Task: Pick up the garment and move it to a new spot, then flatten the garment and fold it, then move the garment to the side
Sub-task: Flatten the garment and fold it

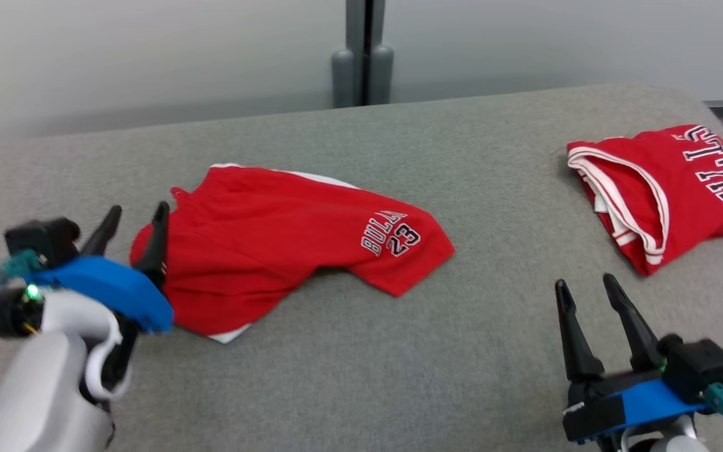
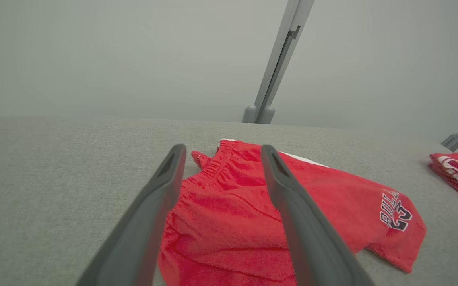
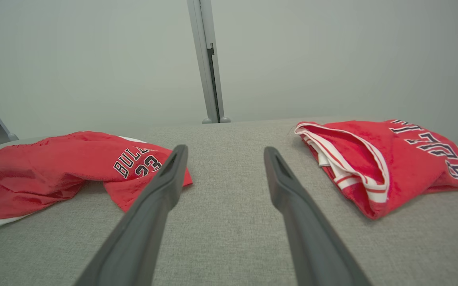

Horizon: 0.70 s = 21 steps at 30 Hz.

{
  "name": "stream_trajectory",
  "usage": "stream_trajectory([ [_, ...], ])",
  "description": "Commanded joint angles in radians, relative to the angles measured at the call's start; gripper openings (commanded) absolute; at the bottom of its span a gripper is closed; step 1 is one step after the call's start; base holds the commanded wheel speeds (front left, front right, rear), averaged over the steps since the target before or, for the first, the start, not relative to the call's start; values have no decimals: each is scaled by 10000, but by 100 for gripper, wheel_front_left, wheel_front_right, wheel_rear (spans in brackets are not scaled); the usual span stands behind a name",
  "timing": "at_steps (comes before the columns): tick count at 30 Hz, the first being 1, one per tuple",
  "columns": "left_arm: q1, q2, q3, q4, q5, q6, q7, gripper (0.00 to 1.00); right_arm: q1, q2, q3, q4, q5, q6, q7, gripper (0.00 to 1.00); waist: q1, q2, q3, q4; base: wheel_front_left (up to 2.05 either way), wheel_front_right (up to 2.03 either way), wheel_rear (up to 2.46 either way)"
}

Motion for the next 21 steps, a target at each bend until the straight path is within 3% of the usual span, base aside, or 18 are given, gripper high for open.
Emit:
stream_trajectory([
  [1,-443,126,157,169,-260,-83,283,100,-193,-14,106,-70,65,1,11,100,-1,0,93,-126,0,0,0],
  [7,-2357,849,651,1258,-1642,-553,2988,100,-732,-19,720,-54,299,1,-206,100,-1,0,865,-1073,0,0,0],
  [11,-3122,1716,891,1299,-1948,-309,4578,100,-956,-12,1014,8,536,3,-390,100,-1,0,1523,-1703,0,0,0],
  [15,-3472,2340,1193,1051,-2164,53,5503,100,-1059,-15,1213,73,804,1,-571,100,-1,0,2150,-2187,0,0,0],
  [21,-3340,2720,1565,615,-2619,823,6719,100,-1221,-16,1419,106,977,3,-728,100,-1,0,2679,-2621,0,0,0],
])
